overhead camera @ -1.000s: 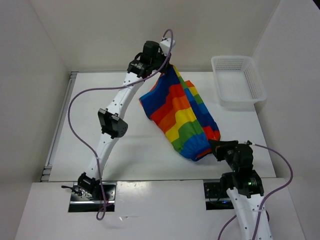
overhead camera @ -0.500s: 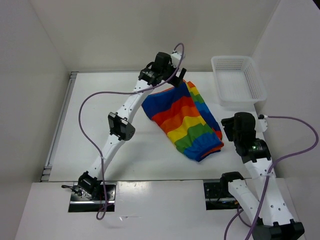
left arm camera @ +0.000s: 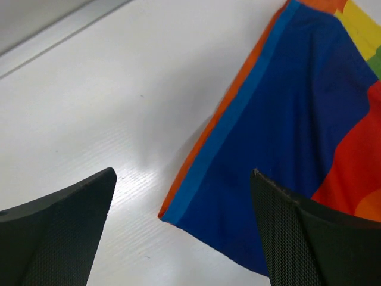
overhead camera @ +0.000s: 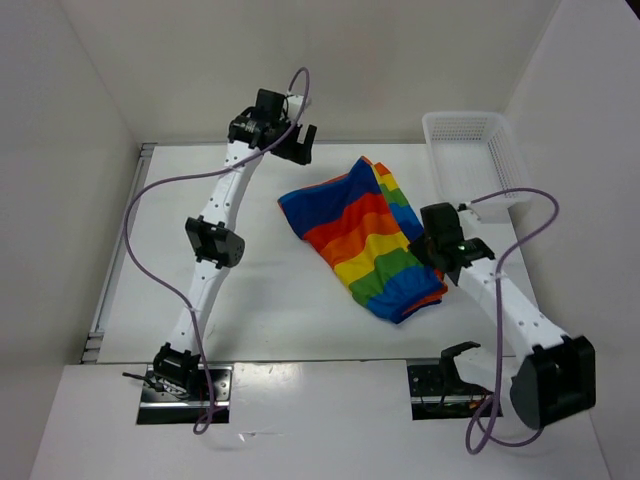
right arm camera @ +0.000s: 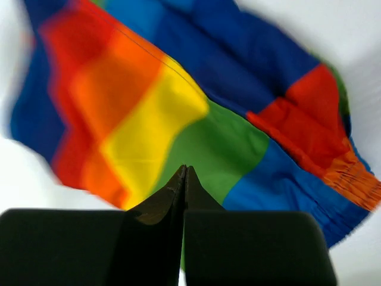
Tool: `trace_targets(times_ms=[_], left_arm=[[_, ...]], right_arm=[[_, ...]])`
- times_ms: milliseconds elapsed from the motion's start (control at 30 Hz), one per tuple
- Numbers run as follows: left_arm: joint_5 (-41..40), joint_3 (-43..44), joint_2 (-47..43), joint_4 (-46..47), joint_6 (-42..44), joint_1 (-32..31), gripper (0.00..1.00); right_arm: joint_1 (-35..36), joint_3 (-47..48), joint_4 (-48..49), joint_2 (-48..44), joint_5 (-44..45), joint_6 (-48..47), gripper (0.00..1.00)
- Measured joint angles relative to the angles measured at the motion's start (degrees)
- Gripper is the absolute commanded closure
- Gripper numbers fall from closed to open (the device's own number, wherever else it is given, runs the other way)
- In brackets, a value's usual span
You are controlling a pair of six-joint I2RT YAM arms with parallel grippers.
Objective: Fold and stack the shorts
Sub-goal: Fold the shorts
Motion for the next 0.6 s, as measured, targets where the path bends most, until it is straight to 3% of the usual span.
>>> trace_targets(times_ms=[267, 467, 567, 600], left_arm=[[2.21, 0.26, 5.18, -4.72, 0.02, -1.88, 0.01], [0.26, 0.24, 10.54, -6.32, 0.02, -3.43, 0.01], [-0.52, 0.24, 11.37, -6.99, -0.09, -3.63, 0.16], [-0.79, 0.24, 11.45, -7.19, -0.15, -3.69, 0.29]], right_arm=[[0.94, -2.12, 4.2, 14.99, -2.34, -1.44, 1.0], [-2.38, -1.84, 5.51, 22.86, -3.15, -5.7, 1.0], [-4.52, -0.13, 5.77, 25.88, -3.04, -8.44, 1.0], [-5.14, 0.96, 5.9, 27.52, -2.91, -9.57, 1.0]])
